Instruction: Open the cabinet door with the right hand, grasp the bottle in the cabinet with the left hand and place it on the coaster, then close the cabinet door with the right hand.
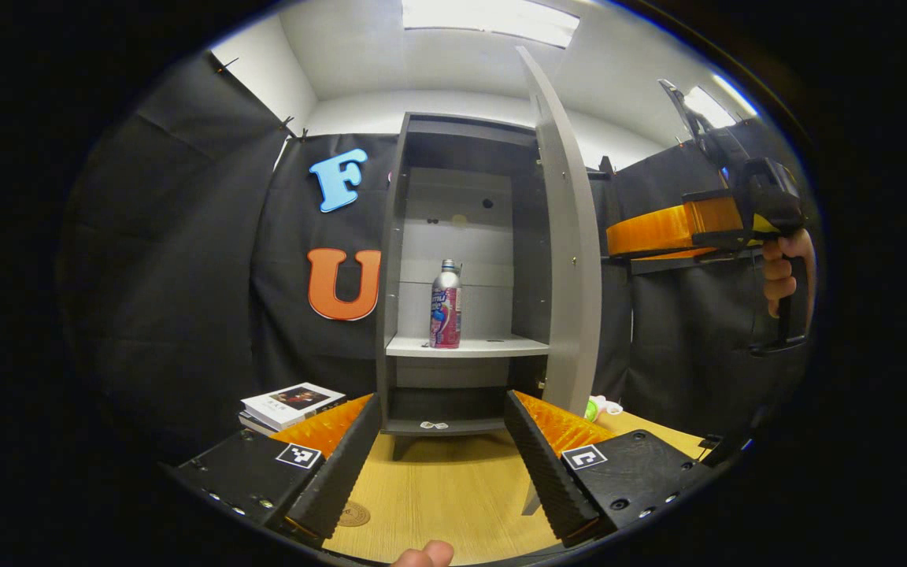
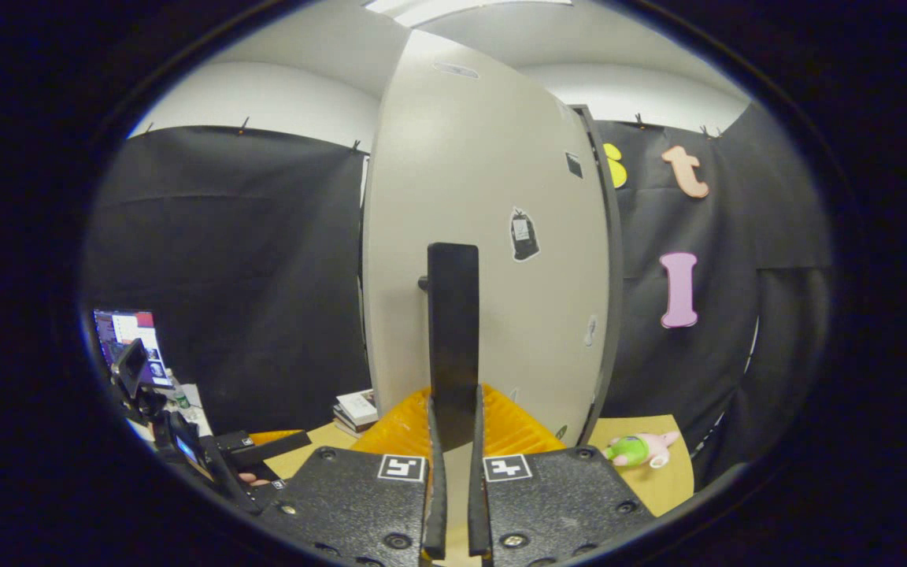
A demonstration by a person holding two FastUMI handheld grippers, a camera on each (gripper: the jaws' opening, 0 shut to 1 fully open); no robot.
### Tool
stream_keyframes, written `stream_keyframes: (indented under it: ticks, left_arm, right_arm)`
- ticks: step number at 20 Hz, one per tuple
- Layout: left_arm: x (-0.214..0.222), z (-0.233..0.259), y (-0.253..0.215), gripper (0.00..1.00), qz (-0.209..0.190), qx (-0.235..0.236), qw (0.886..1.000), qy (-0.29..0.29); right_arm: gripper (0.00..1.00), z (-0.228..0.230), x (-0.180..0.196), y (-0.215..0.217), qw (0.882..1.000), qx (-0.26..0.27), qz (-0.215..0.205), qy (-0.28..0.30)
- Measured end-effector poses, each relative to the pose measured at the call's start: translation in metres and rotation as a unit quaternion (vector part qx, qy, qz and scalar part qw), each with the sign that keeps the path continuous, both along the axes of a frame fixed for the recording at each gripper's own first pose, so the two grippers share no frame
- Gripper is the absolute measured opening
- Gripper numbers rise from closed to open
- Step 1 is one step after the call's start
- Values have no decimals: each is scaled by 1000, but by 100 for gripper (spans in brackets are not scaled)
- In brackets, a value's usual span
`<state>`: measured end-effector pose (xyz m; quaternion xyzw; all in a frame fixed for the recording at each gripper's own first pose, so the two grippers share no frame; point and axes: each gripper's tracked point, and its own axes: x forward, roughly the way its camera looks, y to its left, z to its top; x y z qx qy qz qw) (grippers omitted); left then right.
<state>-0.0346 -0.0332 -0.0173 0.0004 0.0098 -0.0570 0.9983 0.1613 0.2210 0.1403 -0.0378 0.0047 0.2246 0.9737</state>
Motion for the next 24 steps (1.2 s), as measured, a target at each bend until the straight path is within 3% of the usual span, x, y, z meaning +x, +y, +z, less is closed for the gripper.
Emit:
stream_keyframes:
  ticks: [4,9,21,24]
  left_arm:
    - [1,-1,-20,95,-15,1,1000,0]
    - [1,1,-39,95,-33,7,999,-2]
    - [-4,-1,-52,95,-40,16,999,-1]
    - [-3,-2,-53,95,-41,17,999,2]
  right_arm:
    - [13,2,8,-18,999,-9,-40,-14]
    - [7,3,-1,-23,998,25,-57,-5]
    - [2,9,7,-71,987,30,-155,-21]
    - [4,7,7,-61,988,57,-140,-16]
